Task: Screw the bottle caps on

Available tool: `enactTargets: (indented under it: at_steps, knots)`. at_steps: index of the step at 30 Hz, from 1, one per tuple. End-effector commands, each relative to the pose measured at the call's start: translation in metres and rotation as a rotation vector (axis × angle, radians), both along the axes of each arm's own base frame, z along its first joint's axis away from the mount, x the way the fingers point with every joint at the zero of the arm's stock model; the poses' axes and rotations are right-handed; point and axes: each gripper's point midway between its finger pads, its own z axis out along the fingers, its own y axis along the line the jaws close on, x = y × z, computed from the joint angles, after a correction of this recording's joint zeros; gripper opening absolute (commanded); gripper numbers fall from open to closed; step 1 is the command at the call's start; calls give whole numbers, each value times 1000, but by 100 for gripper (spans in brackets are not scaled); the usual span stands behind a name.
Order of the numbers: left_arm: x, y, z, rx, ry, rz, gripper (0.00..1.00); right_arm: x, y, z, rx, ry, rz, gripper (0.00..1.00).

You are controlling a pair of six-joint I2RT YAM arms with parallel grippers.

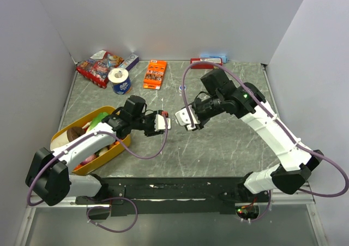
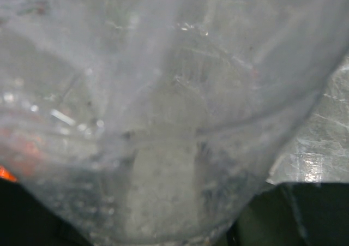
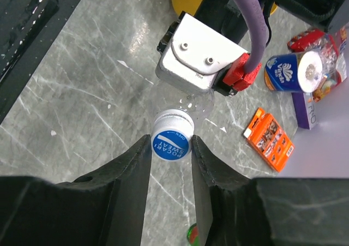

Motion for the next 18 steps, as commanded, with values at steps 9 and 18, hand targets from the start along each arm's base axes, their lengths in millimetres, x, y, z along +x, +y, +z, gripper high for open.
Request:
enactTargets:
  at_steps: [9,18]
  knots:
    - [42,1,65,-235,-217,235,1,30,19,-5,50,177,-248,20]
    - [90,35,82,-242,-386,694,1,64,37,20,146,380,-546,17]
